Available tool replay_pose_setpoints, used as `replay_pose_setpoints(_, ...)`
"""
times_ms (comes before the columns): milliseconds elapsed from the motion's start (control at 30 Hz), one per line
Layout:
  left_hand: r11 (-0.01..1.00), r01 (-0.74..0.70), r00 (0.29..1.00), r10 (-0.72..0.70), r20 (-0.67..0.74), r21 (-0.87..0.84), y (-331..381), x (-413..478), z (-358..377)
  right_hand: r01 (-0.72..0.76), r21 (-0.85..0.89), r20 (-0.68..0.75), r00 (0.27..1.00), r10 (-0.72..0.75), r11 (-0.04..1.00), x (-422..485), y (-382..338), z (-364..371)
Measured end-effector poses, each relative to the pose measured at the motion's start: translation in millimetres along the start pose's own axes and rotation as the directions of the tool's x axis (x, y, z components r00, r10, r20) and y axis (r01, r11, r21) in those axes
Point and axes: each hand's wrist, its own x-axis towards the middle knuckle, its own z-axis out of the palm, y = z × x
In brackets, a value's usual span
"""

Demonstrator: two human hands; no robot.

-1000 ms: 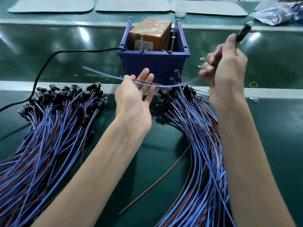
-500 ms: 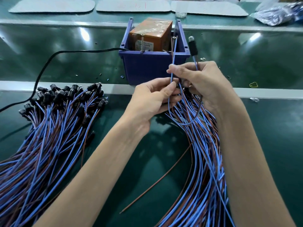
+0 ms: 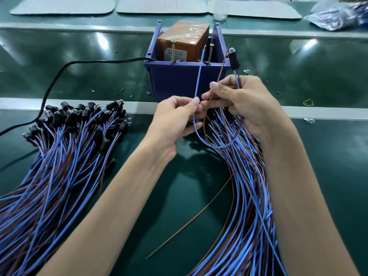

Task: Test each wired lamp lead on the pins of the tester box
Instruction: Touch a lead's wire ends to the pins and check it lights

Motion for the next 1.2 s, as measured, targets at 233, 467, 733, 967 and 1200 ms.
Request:
replay_pose_setpoints(233, 0.991, -0.124, 0.979, 0.130, -0.158, 0.050, 7, 5, -11, 0.037, -0.148, -0.132, 0.990, -0.057, 0.988, 5, 4, -3)
replay_pose_setpoints(467, 0.985, -0.170, 0.939, 0.161, -0.304, -0.002, 11, 11, -21, 0.043, -0.137, -0.203, 0.977, -0.070, 0.990, 10, 7, -3)
replay_pose_setpoints(733, 0.965, -0.253, 0.871, 0.194, -0.452, -0.074, 7, 14, -20, 0.090, -0.049, -0.227, 0.969, -0.098, 0.995, 11, 10, 2)
replay_pose_setpoints(967, 0.961, -0.229, 0.858, 0.124, -0.498, -0.156, 9, 17, -24, 0.117, -0.034, -0.226, 0.967, -0.122, 0.993, 11, 9, 4)
replay_pose_setpoints(1200, 0.970, -0.200, 0.874, 0.111, -0.473, -0.141, 9, 17, -24, 0.104, -0.039, -0.210, 0.972, -0.110, 0.994, 13, 11, 3)
